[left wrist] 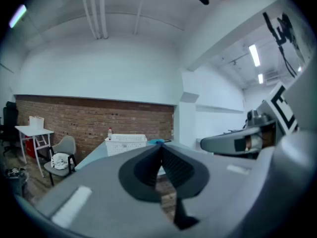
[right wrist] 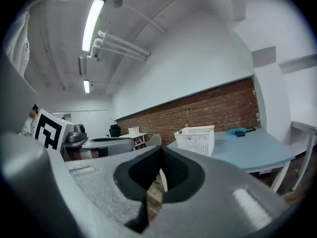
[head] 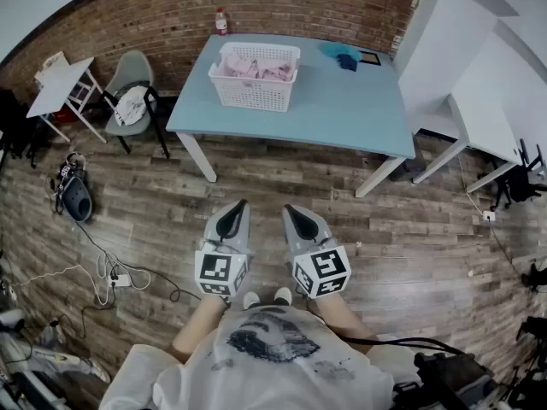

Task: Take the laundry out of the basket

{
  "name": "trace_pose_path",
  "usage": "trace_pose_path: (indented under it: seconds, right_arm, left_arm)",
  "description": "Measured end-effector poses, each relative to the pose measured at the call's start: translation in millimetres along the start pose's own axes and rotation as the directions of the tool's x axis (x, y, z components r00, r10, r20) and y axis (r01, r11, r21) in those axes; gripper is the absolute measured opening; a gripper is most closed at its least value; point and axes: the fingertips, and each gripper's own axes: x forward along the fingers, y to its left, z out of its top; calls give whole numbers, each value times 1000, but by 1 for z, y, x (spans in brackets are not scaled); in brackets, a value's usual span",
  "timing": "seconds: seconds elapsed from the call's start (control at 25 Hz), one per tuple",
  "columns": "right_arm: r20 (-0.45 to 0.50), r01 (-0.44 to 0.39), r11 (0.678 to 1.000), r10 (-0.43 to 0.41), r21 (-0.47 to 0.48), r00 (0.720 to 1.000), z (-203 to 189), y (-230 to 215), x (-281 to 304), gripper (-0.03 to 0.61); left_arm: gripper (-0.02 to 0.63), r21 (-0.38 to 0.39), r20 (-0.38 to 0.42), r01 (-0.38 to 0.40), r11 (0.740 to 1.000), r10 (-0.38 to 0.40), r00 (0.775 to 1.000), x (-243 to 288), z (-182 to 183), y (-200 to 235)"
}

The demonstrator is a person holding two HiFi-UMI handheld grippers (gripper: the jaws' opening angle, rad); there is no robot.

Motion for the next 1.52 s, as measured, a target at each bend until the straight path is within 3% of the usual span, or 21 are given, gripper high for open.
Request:
trace_pose_path:
  seconds: [0.84, 1.16, 1.52]
  right_arm:
    - [28, -51, 996, 50, 73, 998, 5, -38, -1, -3]
    - [9, -38, 997, 38, 74, 999, 3, -75, 68, -3]
    - [-85, 32, 994, -23, 105, 996, 13, -121, 236, -3]
  left_arm:
    - [-9, -4, 18, -28, 1000, 28, 999, 28, 7, -11]
    - [-9, -16, 22, -14, 1000, 14, 1000, 99, -2, 38]
    - [-9, -16, -16, 38, 999, -38, 999, 220, -5, 158]
